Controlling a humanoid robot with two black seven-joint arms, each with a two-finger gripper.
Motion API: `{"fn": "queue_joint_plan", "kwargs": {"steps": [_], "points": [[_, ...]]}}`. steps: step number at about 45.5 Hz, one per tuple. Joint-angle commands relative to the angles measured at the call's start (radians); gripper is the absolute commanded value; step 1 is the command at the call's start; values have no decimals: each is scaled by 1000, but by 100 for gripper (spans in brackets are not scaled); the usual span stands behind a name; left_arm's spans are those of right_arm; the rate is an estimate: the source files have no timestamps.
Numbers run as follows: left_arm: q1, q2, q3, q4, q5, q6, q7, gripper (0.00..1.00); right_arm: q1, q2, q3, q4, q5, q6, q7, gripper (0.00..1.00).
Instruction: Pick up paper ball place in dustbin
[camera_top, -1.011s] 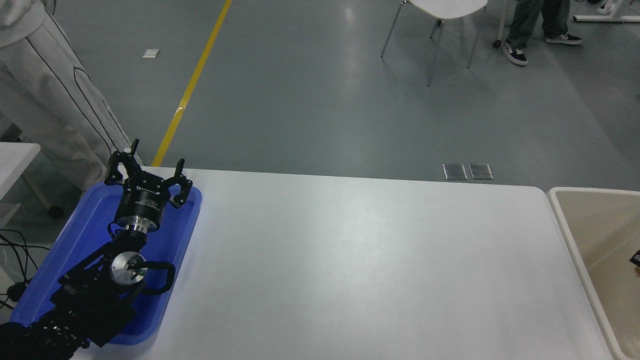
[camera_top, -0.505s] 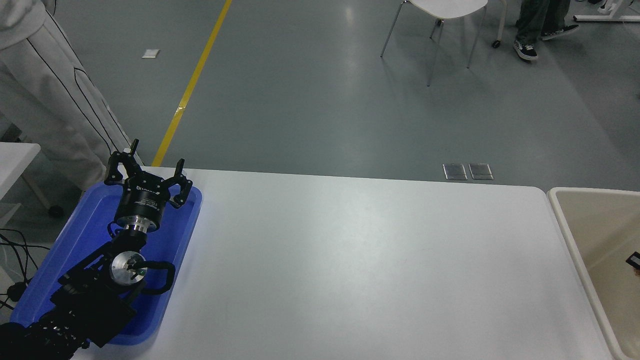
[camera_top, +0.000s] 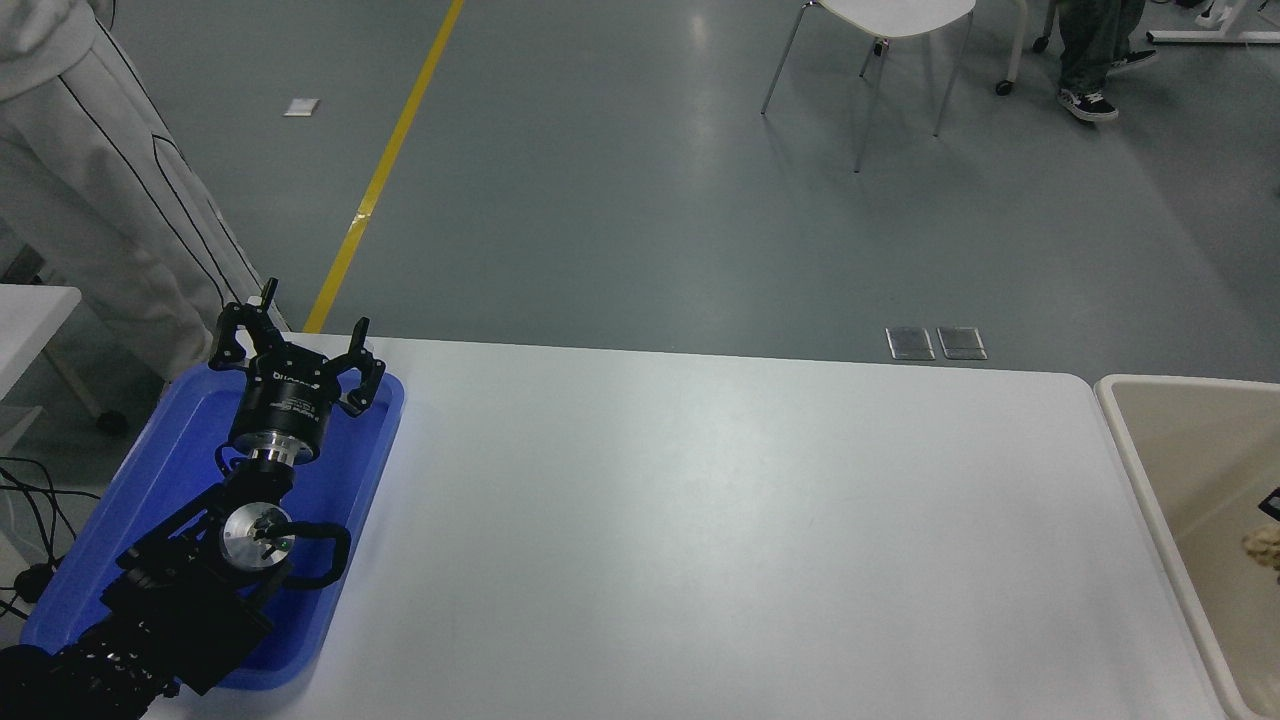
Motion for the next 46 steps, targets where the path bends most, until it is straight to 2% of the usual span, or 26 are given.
{"fn": "queue_joint_plan", "kwargs": {"steps": [1,17,22,28,33,46], "points": [[0,0,0,0,0,0,0,100,4,0,-1,1,0,-29,0,87],[0,-1,0,0,0,0,0,100,19,-7,34,17,1,-32,2,89],[0,0,0,0,0,0,0,100,35,-13,238,32,1,-31,2,97],[0,0,0,0,0,0,0,100,36,-36,467,50,0,-16,2,100],[0,0,0,0,0,0,0,100,29,-65,668,181,-9,-14,0,100],[0,0,0,0,0,0,0,100,-40,-122,938,403,-9,4,2,100]]}}
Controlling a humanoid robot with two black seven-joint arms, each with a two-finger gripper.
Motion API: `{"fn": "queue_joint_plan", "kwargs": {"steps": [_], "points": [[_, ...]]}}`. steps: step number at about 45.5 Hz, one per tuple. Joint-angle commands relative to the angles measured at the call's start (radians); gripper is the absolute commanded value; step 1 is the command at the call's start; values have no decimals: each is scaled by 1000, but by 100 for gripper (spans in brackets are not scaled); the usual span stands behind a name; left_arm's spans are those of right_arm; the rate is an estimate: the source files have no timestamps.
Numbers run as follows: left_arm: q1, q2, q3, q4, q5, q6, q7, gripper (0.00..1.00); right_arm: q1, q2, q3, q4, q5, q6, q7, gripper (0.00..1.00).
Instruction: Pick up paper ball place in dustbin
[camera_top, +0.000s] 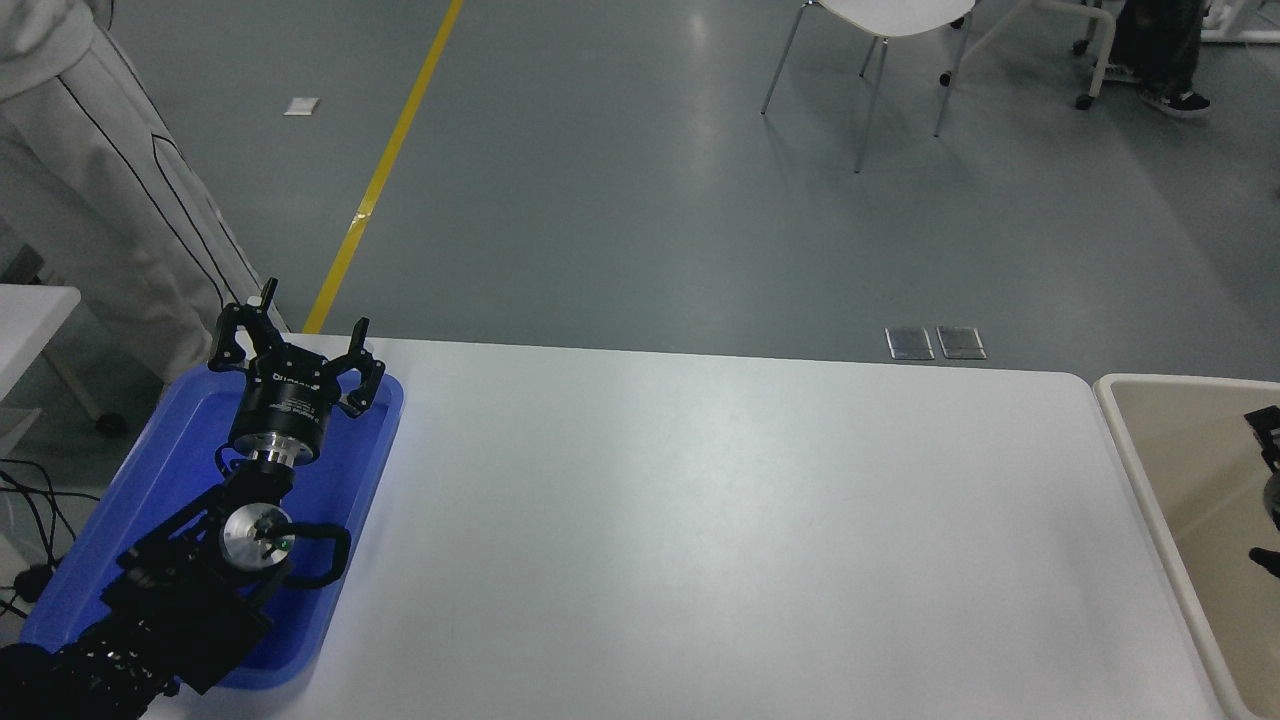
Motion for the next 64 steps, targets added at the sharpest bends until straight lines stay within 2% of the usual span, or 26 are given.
{"fn": "queue_joint_plan", "kwargs": {"steps": [1,9,12,16,20,23,28,34,37,44,45,58,64], "points": [[0,0,0,0,0,0,0,100,-45,-38,306,156,1,18,1,100],[0,0,0,0,0,0,0,100,-125,-9,605,210,7,78,4,100],[0,0,0,0,0,0,0,100,-142,18,657,234,8,107,24,100],[0,0,0,0,0,0,0,100,-160,61,684,251,10,124,84,100],[0,0,0,0,0,0,0,100,-180,98,697,261,20,147,169,100],[0,0,0,0,0,0,0,100,-200,124,701,268,54,173,237,100],[0,0,0,0,0,0,0,100,-217,164,701,274,122,239,320,100],[0,0,0,0,0,0,0,100,-222,219,705,274,175,283,390,100],[0,0,0,0,0,0,0,100,-222,252,714,274,177,280,429,100],[0,-1,0,0,0,0,0,100,-222,276,727,277,177,277,486,100],[0,0,0,0,0,0,0,100,-228,282,731,285,177,277,505,100],[0,0,0,0,0,0,0,100,-237,293,745,314,175,207,567,100],[0,0,0,0,0,0,0,100,-237,301,737,313,174,210,572,100]]}}
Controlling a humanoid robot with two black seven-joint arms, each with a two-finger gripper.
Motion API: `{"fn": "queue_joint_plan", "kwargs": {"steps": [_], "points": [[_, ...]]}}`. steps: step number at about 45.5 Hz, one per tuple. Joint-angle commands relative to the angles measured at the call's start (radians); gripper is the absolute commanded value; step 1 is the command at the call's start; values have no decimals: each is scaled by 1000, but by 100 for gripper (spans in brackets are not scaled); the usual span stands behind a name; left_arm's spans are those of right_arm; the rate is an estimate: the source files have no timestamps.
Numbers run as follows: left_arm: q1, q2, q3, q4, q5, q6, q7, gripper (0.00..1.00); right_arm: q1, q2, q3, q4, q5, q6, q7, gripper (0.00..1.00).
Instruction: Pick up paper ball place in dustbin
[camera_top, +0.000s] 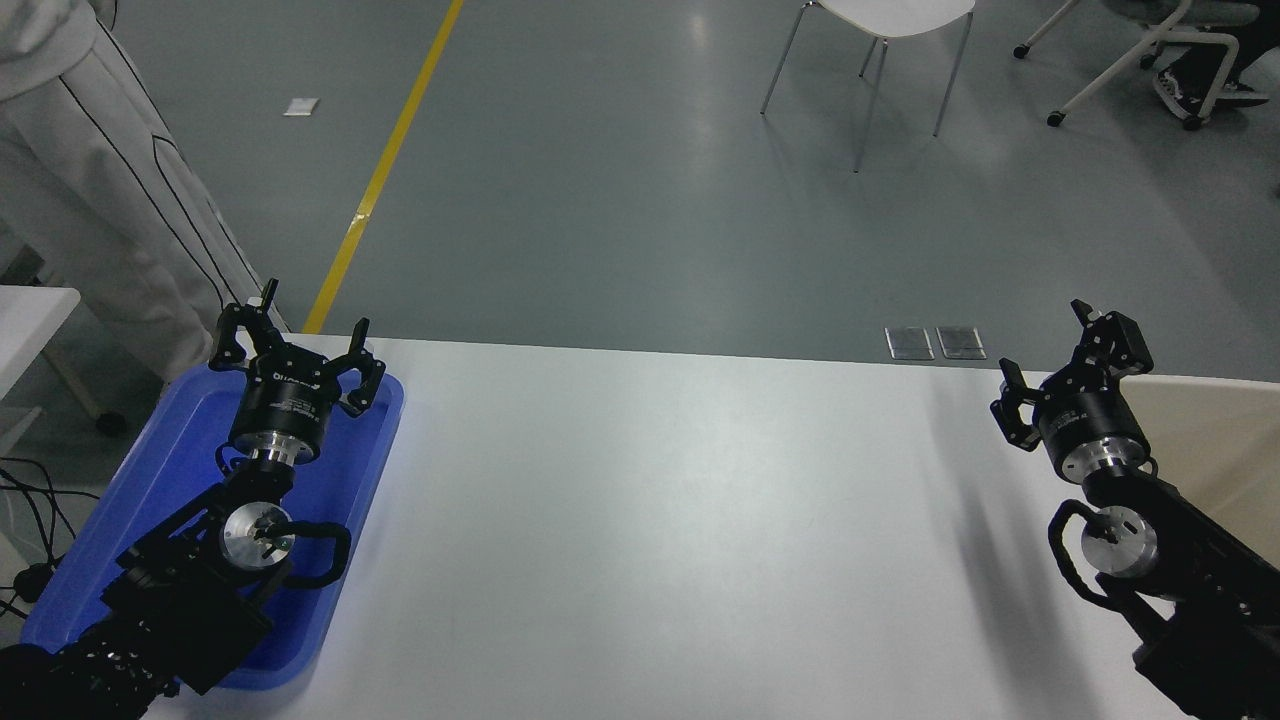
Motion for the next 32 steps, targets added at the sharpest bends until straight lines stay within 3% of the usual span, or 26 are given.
{"fn": "queue_joint_plan", "kwargs": {"steps": [1,24,32], "points": [[0,0,0,0,0,0,0,100,-5,17,1,8,1,-13,41,100],[0,0,0,0,0,0,0,100,-59,17,2,15,5,-1,42,100],[0,-1,0,0,0,0,0,100,-62,17,7,19,6,1,84,100]]}}
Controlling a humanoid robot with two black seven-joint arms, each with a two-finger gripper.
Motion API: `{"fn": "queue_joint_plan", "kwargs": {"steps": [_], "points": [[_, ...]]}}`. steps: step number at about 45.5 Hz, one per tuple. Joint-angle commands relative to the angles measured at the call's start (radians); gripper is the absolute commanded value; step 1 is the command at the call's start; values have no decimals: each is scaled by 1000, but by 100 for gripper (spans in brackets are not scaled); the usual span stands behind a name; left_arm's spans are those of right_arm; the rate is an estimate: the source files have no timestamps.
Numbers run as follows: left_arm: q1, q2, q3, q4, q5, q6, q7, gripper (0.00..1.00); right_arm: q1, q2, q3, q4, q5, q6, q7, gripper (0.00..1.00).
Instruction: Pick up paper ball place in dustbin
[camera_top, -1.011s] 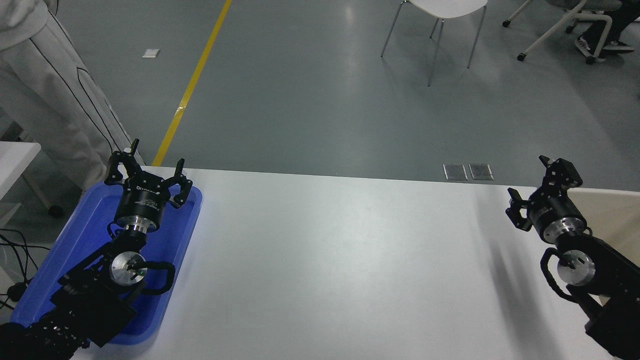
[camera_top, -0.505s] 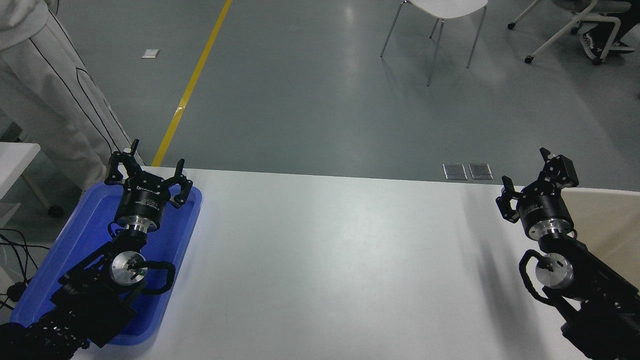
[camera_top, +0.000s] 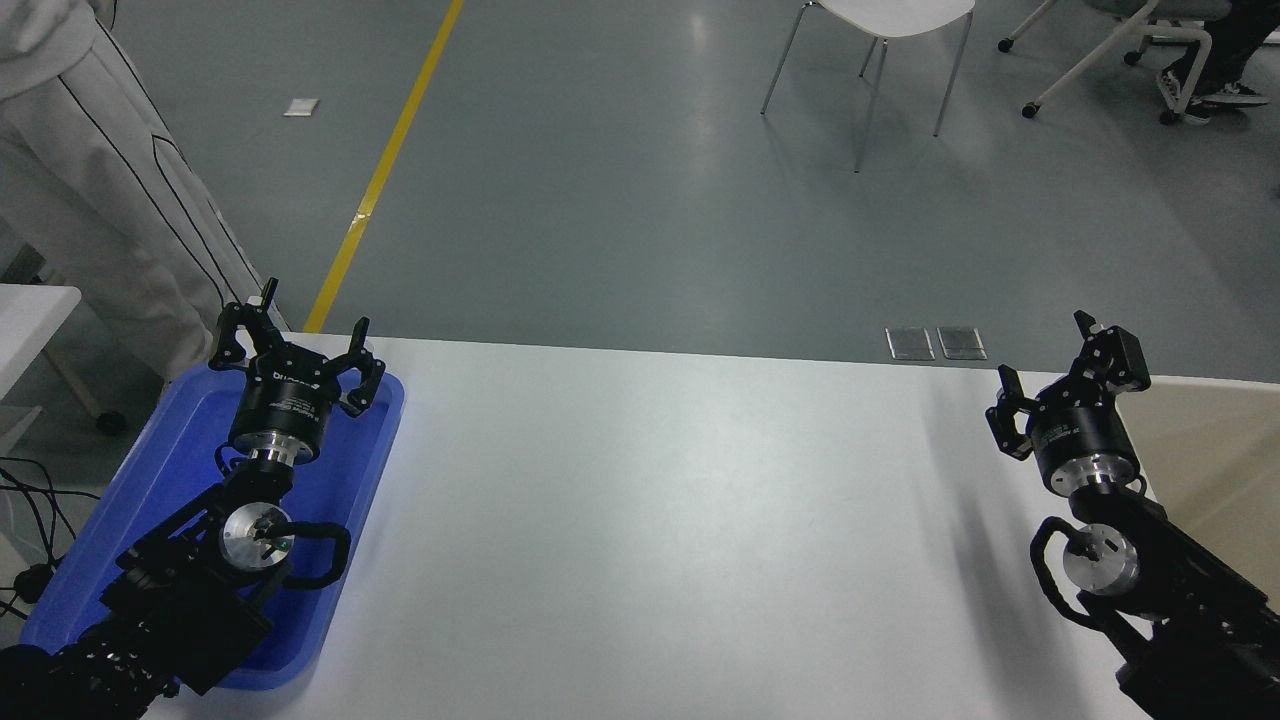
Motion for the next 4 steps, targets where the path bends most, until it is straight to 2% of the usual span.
{"fn": "queue_joint_plan", "kwargs": {"steps": [1,4], "points": [[0,0,0,0,0,0,0,100,-13,0,7,9,2,2,40,100],[0,0,0,0,0,0,0,100,-13,0,7,12,2,2,41,100]]}}
